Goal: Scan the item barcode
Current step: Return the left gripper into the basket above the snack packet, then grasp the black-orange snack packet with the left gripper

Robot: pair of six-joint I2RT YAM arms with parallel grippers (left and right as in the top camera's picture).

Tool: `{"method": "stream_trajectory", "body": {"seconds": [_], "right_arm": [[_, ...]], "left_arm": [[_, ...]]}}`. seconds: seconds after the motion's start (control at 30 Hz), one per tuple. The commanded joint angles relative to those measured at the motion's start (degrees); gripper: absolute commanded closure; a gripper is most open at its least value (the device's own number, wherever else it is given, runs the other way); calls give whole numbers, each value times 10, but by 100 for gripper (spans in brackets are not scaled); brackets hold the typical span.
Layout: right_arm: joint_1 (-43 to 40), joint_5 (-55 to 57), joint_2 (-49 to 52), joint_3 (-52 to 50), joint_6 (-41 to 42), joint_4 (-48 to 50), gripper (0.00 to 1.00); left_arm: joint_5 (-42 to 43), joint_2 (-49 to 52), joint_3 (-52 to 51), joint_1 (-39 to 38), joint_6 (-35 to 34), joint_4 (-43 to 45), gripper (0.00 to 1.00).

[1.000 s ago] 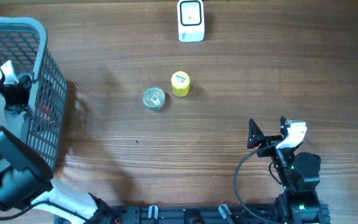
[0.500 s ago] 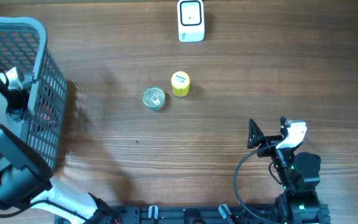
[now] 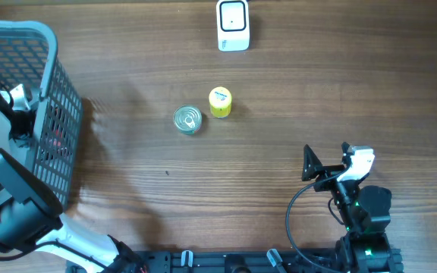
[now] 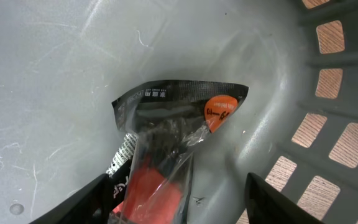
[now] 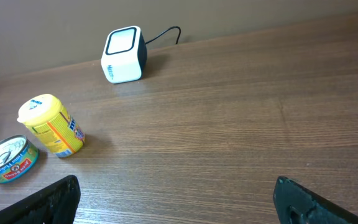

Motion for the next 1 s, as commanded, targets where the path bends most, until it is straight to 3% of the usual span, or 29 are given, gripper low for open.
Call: {"method": "stream_trajectory", "body": {"seconds": [0.0, 0.07, 0.37, 0.5, 0.7, 0.97], "right_arm": [[-2, 1, -1, 0, 5, 3, 0], [-2, 1, -1, 0, 5, 3, 0], [-2, 1, -1, 0, 5, 3, 0], [-2, 1, -1, 0, 4, 3, 0], [-2, 1, -1, 0, 5, 3, 0], [-2, 1, -1, 0, 5, 3, 0]], "left_arm": [[1, 14, -8, 0, 7, 2, 41], [1, 14, -8, 0, 7, 2, 49], [1, 14, -8, 0, 7, 4, 67], [1, 14, -8, 0, 7, 7, 83], [3, 14, -8, 0, 6, 9, 95], [7, 13, 1, 0, -11, 12, 96]]}}
